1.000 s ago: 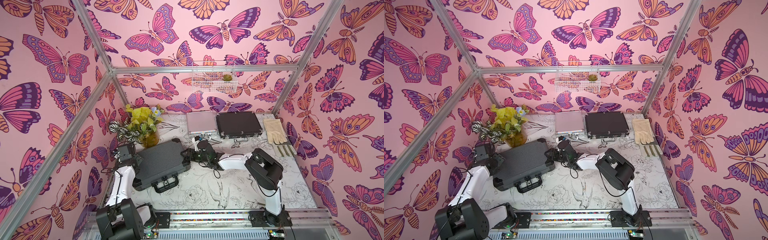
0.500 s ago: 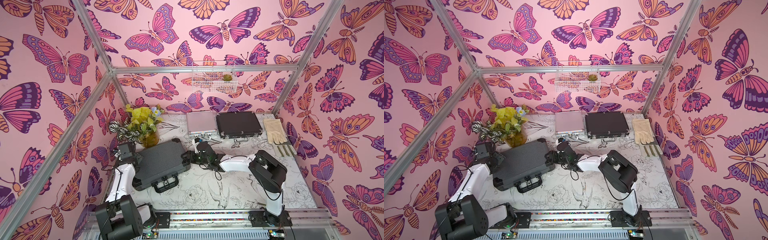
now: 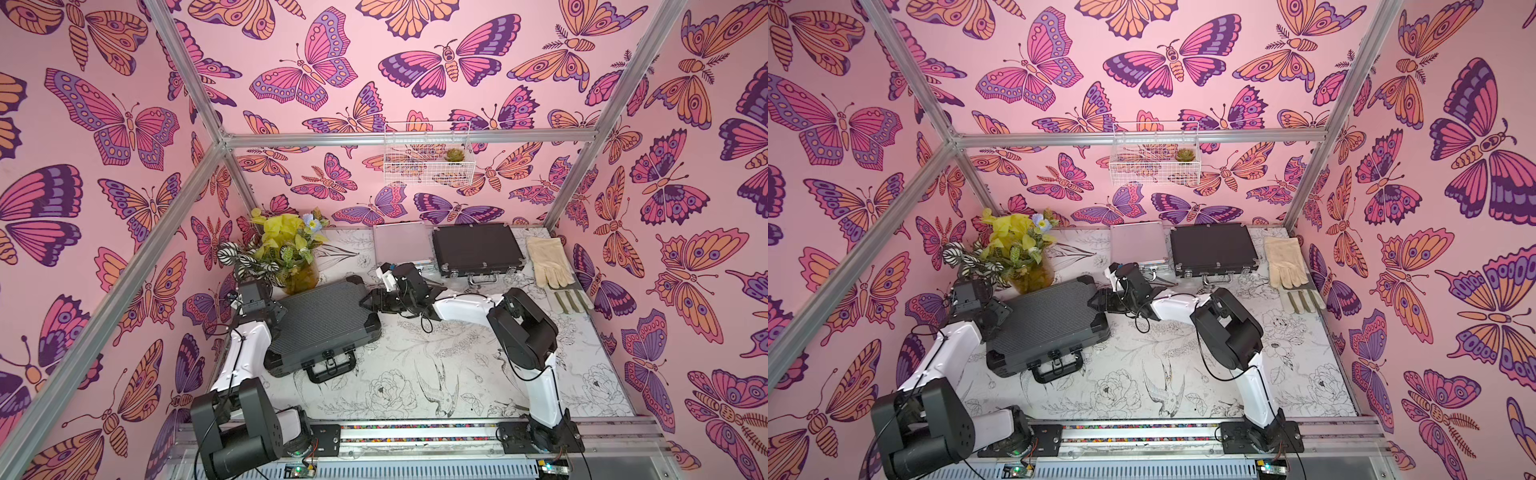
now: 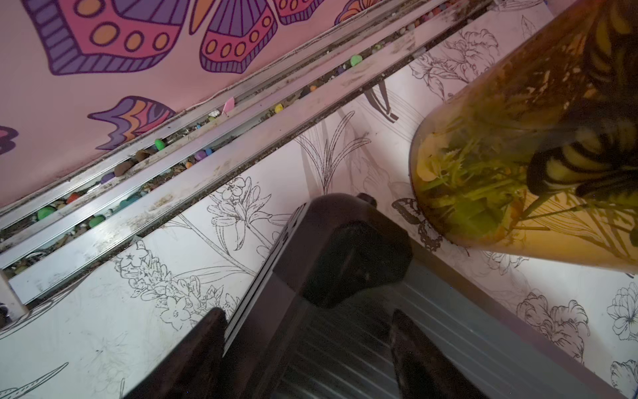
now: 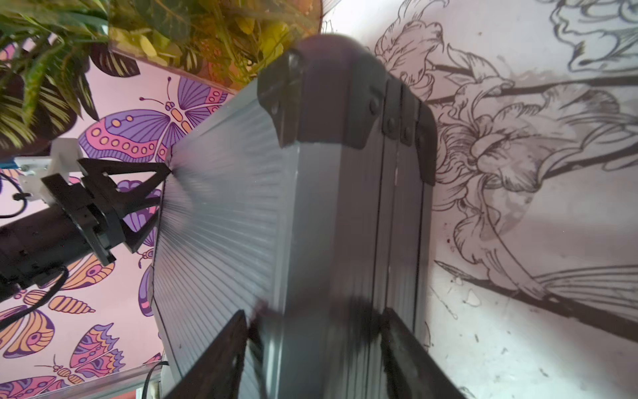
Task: Close the poker set cases
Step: Adjust the poker set case at the center of the board.
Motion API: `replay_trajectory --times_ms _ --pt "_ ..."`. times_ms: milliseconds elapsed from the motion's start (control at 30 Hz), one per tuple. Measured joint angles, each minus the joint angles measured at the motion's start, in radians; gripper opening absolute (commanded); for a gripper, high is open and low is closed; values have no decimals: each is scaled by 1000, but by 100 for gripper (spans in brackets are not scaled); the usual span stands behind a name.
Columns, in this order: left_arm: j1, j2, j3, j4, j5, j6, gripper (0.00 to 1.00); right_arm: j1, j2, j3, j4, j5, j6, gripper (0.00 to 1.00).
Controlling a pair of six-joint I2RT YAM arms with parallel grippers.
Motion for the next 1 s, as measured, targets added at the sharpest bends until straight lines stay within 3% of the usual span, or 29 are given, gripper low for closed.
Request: replay_trajectory --times_ms 167,467,833,1000 --pt "10 21 20 -3 15 7 74 8 0 -19 46 21 37 58" --pt "56 34 41 -23 98 41 74 47 0 -67 176 179 134 58" --pt "89 66 70 -37 151 43 74 56 3 -38 132 217 155 55" --pt "94 85 90 -45 165 44 73 79 -1 -47 146 289 166 55"
